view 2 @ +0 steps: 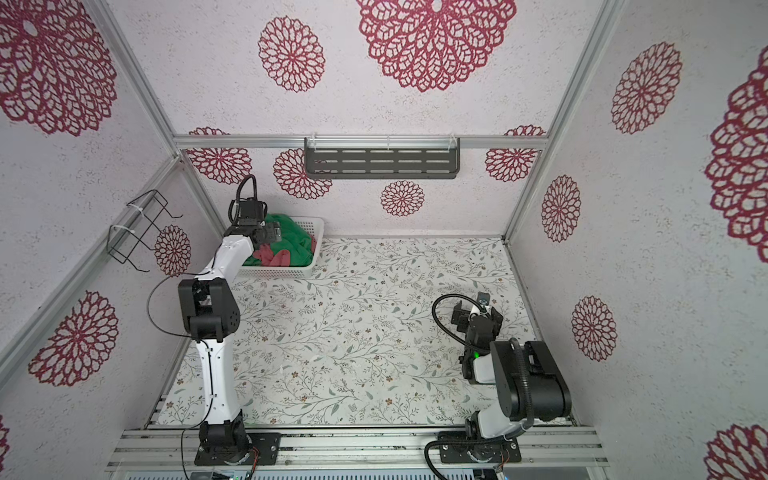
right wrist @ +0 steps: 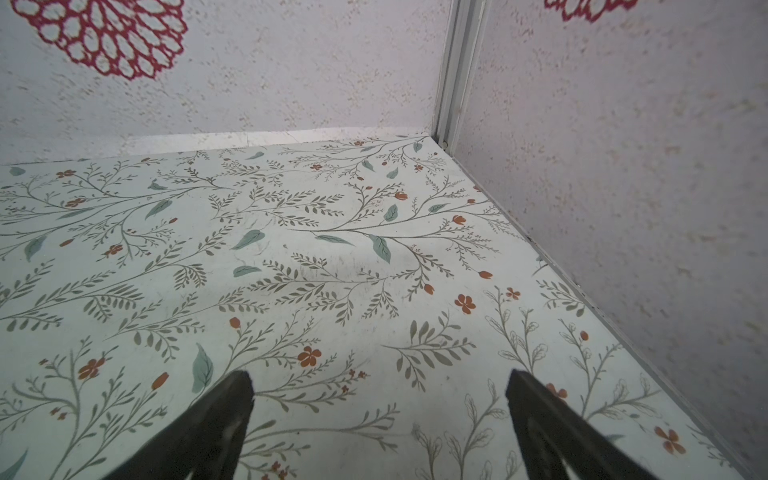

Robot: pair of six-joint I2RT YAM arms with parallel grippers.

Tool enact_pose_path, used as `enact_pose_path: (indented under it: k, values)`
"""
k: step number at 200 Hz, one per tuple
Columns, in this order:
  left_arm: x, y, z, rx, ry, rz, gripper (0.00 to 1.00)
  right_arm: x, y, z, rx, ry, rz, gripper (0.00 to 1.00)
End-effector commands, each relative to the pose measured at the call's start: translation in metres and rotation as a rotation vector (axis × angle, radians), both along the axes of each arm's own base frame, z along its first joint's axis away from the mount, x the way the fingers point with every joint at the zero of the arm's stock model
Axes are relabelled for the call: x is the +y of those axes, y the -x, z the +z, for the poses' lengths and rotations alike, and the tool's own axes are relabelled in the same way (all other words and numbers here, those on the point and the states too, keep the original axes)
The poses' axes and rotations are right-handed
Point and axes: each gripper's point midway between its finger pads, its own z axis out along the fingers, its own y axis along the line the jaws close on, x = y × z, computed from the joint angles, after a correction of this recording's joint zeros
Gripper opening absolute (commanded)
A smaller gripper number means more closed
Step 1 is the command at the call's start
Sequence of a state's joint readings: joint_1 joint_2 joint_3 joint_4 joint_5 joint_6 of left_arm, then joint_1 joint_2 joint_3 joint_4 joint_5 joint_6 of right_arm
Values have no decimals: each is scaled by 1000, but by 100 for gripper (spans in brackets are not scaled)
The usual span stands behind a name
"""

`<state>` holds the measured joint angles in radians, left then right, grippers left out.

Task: Fold and stack the tank tops
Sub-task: 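Grasp the green tank top in the basket with the left gripper while right arm advances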

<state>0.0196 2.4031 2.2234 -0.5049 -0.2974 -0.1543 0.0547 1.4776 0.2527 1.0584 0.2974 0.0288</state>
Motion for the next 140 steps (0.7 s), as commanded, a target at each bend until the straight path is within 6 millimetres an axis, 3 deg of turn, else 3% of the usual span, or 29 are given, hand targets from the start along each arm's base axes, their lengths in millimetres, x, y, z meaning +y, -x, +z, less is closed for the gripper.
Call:
enact_pose_path:
  k: [1,12,33,56,74,89,121,132,140]
  values:
    - [2,-17,-1,-15,25,-24,95,14,-2,78,-122,64,37,99]
    - [4,-28,-10,-29,52,-24,92,16,0,104,-101,76,49,99]
    - [4,-43,-29,-54,143,-31,84,20,10,127,-41,68,68,99]
    - [-3,-49,-54,-48,208,-56,69,26,23,130,16,-8,83,99]
    - [-7,-48,-62,-41,210,-53,44,28,29,124,92,-41,79,99]
    - [-11,-48,-46,-92,167,-58,30,35,30,115,154,-53,105,99]
    - [-37,-37,18,-186,27,-135,31,53,32,95,243,-92,175,99]
    - [-44,-30,38,-189,-9,-153,26,56,31,90,258,-111,183,99]
    - [-48,-25,54,-194,-29,-162,17,58,30,87,268,-123,188,99]
